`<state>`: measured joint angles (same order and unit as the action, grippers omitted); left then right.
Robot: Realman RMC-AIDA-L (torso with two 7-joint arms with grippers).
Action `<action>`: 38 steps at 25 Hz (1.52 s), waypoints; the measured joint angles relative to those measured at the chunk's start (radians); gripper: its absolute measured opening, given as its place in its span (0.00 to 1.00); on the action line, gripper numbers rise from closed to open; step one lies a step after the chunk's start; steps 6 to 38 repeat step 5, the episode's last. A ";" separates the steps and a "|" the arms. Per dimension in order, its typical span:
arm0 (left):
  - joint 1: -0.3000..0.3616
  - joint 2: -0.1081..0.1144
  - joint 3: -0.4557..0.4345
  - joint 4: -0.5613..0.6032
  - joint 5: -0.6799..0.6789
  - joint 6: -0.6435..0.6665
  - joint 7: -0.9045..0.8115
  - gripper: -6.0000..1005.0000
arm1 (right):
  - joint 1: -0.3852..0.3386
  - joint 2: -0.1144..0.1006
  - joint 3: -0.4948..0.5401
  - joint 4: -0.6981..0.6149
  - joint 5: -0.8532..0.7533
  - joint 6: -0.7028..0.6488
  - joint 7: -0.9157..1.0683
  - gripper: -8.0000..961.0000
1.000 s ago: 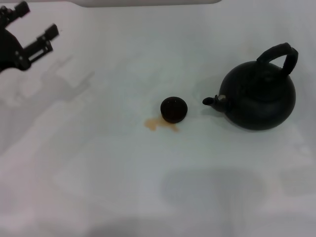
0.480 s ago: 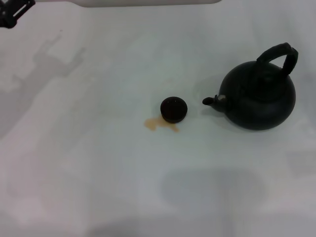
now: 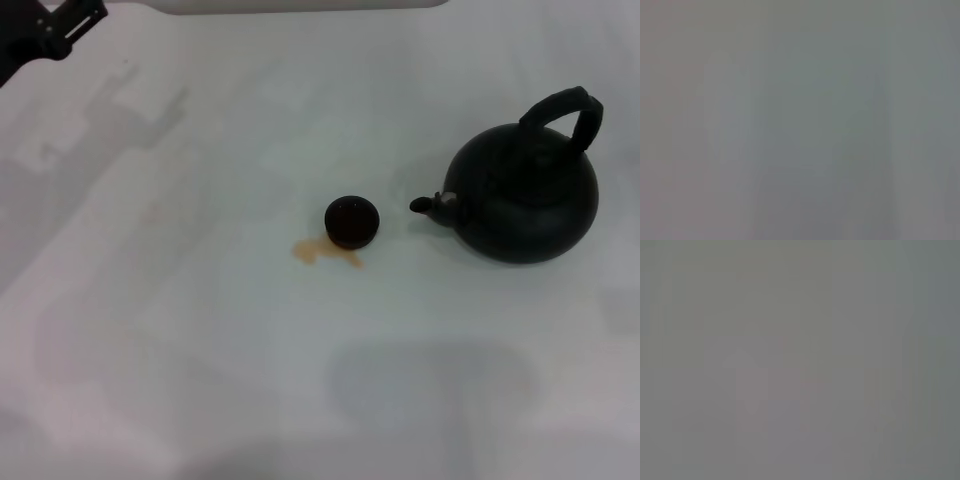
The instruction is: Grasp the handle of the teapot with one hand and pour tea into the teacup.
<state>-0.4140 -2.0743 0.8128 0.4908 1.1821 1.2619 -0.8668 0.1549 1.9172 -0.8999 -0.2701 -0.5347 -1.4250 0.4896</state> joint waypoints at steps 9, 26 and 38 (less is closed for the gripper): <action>-0.001 0.000 0.000 0.005 -0.001 0.005 -0.015 0.77 | 0.007 0.001 0.007 -0.001 -0.001 0.039 -0.004 0.88; -0.001 0.000 0.000 0.005 -0.001 0.005 -0.015 0.77 | 0.007 0.001 0.007 -0.001 -0.001 0.039 -0.004 0.88; -0.001 0.000 0.000 0.005 -0.001 0.005 -0.015 0.77 | 0.007 0.001 0.007 -0.001 -0.001 0.039 -0.004 0.88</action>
